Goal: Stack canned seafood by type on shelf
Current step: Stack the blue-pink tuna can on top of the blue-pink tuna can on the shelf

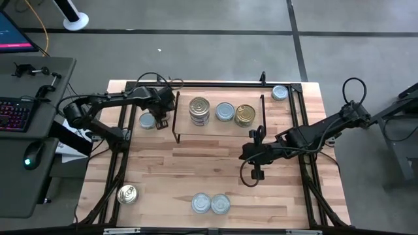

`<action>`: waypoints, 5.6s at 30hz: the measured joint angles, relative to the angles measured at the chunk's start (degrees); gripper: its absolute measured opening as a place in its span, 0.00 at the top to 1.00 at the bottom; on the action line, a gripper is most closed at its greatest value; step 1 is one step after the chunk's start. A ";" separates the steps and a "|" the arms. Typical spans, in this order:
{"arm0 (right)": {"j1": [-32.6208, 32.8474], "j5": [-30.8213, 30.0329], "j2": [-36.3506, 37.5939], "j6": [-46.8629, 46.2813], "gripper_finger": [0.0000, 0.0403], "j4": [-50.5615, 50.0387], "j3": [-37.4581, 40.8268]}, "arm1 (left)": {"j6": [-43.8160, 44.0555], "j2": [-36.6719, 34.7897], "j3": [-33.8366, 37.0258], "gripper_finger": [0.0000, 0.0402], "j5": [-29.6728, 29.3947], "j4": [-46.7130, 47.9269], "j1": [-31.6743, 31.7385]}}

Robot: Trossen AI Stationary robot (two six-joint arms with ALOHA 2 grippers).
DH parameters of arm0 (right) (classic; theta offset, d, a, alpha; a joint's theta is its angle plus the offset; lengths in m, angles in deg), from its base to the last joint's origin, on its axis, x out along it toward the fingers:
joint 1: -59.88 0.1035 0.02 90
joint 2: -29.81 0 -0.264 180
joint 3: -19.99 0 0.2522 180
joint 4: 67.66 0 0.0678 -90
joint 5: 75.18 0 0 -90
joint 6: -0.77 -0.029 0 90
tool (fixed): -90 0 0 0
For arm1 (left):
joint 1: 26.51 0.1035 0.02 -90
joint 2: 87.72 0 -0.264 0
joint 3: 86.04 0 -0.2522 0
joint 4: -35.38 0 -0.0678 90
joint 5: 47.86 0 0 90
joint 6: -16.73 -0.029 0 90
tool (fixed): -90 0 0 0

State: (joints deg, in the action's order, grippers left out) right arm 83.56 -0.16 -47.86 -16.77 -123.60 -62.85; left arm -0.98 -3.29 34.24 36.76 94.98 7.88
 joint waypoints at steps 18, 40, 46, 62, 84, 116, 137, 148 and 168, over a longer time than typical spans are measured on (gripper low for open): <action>-0.02 0.15 0.00 4.09 1.00 0.06 0.00 | 7.33 -9.79 5.03 1.00 4.34 2.33 -15.27; -0.02 0.15 0.00 5.16 1.00 0.04 0.00 | 46.15 -8.84 4.96 1.00 3.68 10.38 -26.29; -0.02 0.39 0.00 6.03 1.00 0.04 0.00 | 49.23 -8.82 4.98 1.00 8.03 10.33 -33.86; -0.04 1.69 0.00 7.31 1.00 0.10 0.00 | 59.61 -8.53 5.35 1.00 15.76 -7.68 -58.50; 0.81 6.98 -9.08 -15.31 1.00 20.06 0.00 | 40.18 -6.17 -7.85 1.00 -6.16 -1.25 -64.22; 9.57 -3.35 -21.42 -26.68 1.00 21.90 2.31 | 70.29 5.76 -1.68 1.00 2.60 -1.75 -73.88; 18.69 -6.38 -21.33 -37.64 1.00 23.08 8.39 | 51.76 17.97 -27.31 1.00 -3.48 -0.20 -67.43; 17.57 -9.28 -21.31 -37.46 1.00 23.60 8.39 | 41.81 9.37 -14.50 1.00 -5.78 -2.91 -62.30; 17.64 -11.82 -21.24 -36.29 1.00 22.42 8.39 | 34.28 17.20 -29.13 1.00 -11.96 -18.12 -57.02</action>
State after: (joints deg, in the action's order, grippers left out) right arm 101.20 -11.98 -69.10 -53.06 -101.18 -54.46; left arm 33.30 13.91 5.11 24.80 76.85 -49.14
